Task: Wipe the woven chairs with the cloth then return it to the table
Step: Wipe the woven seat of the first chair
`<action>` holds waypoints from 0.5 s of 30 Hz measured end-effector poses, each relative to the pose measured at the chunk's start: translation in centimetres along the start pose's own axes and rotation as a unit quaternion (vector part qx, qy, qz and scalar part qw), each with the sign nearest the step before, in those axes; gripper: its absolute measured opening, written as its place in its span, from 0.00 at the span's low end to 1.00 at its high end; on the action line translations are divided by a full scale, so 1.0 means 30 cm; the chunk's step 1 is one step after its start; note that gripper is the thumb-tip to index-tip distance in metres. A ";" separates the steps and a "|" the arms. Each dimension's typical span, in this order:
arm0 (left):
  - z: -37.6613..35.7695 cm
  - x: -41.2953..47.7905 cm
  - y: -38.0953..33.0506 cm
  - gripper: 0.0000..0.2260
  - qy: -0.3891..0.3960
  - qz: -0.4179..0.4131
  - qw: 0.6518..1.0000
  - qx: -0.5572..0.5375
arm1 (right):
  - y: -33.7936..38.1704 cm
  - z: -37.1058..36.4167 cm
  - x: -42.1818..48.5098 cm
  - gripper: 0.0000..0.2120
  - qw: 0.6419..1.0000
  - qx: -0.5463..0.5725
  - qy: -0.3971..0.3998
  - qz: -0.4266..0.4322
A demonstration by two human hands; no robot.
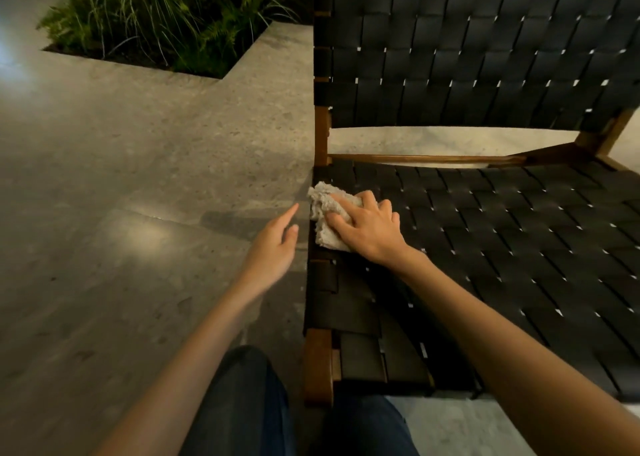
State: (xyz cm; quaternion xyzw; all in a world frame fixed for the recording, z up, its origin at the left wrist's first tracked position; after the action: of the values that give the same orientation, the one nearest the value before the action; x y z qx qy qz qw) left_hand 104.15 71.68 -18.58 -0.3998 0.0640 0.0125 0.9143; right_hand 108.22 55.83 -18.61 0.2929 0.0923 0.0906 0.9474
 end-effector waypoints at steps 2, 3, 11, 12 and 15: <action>0.009 -0.037 -0.028 0.20 -0.002 -0.022 1.000 -0.005 | 0.032 0.008 -0.108 0.23 1.000 -0.012 0.006 0.009; 0.009 -0.054 -0.041 0.20 0.002 -0.031 1.000 -0.006 | 0.047 0.013 -0.163 0.23 1.000 -0.017 0.007 0.014; -0.005 -0.123 -0.136 0.20 0.014 -0.066 0.998 0.019 | 0.099 0.042 -0.520 0.22 0.998 -0.035 0.011 0.058; -0.011 -0.124 -0.149 0.19 0.013 -0.069 0.997 0.029 | 0.093 0.054 -0.550 0.23 0.997 -0.055 -0.005 0.057; -0.050 -0.119 -0.171 0.20 0.028 -0.074 0.994 0.071 | 0.033 0.093 -0.616 0.25 0.987 -0.149 -0.053 0.007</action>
State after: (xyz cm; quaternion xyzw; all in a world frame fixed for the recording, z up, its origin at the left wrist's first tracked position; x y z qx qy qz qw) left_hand 100.84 67.20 -15.38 -0.3380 0.0602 -0.0712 0.9365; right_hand 90.88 50.96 -13.53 0.1540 0.0249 0.0945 0.9832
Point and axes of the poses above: each hand's wrist, its own x-axis towards the middle knuckle, its own z-axis out of the back of the hand, y = z × x, the point moved 7 cm from there along x, towards the middle knuckle, and after that the axes turned 7 degrees about x, right-handed, at the moved point
